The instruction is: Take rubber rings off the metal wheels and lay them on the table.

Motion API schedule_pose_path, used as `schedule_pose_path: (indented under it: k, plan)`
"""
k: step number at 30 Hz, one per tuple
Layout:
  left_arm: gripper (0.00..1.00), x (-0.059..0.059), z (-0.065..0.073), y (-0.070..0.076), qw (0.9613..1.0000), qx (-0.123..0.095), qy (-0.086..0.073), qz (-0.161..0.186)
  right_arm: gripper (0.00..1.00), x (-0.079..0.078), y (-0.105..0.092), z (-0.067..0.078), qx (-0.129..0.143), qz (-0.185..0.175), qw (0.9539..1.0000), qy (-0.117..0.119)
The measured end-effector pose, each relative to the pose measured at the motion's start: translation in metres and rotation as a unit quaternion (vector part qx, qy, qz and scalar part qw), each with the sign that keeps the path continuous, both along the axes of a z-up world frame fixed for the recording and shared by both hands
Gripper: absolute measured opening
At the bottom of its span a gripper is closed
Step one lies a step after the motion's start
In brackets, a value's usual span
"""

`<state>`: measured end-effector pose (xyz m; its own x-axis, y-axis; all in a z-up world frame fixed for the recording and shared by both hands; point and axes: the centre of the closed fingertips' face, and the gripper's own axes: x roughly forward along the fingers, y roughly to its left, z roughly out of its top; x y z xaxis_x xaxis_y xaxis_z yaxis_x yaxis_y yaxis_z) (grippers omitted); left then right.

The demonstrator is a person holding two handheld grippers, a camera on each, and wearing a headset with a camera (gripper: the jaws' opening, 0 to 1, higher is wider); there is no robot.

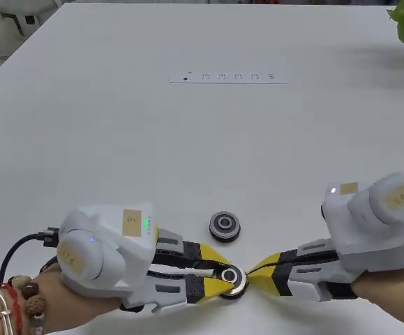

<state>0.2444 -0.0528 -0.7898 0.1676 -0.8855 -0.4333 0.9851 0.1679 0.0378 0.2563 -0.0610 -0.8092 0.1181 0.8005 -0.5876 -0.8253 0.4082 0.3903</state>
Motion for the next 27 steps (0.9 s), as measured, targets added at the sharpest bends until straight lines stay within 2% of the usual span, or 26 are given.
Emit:
schedule_pose_path:
  k: [1, 4, 7, 12, 17, 21, 27]
  plan:
    - [0.15, 0.0001, -0.0002, 0.0002, 1.0000, 0.000, -0.001, 0.000, 0.00, -0.0004, 0.0001, 0.0020, 0.010, -0.011, 0.9998, 0.014]
    - [0.15, -0.0003, 0.0001, -0.0001, 1.0000, 0.000, -0.001, 0.001, 0.00, 0.0010, -0.0011, 0.0043, 0.023, -0.023, 0.9989, 0.034]
    - [0.14, -0.0016, 0.0003, -0.0009, 1.0000, 0.001, -0.001, -0.001, 0.00, -0.0020, -0.0005, 0.0033, 0.021, -0.016, 0.9990, 0.036]
    - [0.14, -0.0022, -0.0001, -0.0010, 1.0000, 0.001, -0.002, -0.004, 0.00, -0.0033, -0.0004, 0.0050, 0.028, -0.015, 0.9980, 0.055]
    - [0.14, -0.0024, 0.0000, -0.0014, 1.0000, 0.000, -0.003, -0.006, 0.00, -0.0042, 0.0011, 0.0069, 0.028, -0.012, 0.9977, 0.061]
    - [0.14, -0.0027, 0.0000, -0.0021, 1.0000, -0.002, -0.002, -0.008, 0.00, -0.0046, 0.0019, 0.0102, 0.038, -0.015, 0.9966, 0.071]
    - [0.14, -0.0026, 0.0001, -0.0027, 1.0000, -0.001, -0.003, -0.008, 0.00, -0.0049, 0.0030, 0.0102, 0.034, -0.012, 0.9970, 0.068]
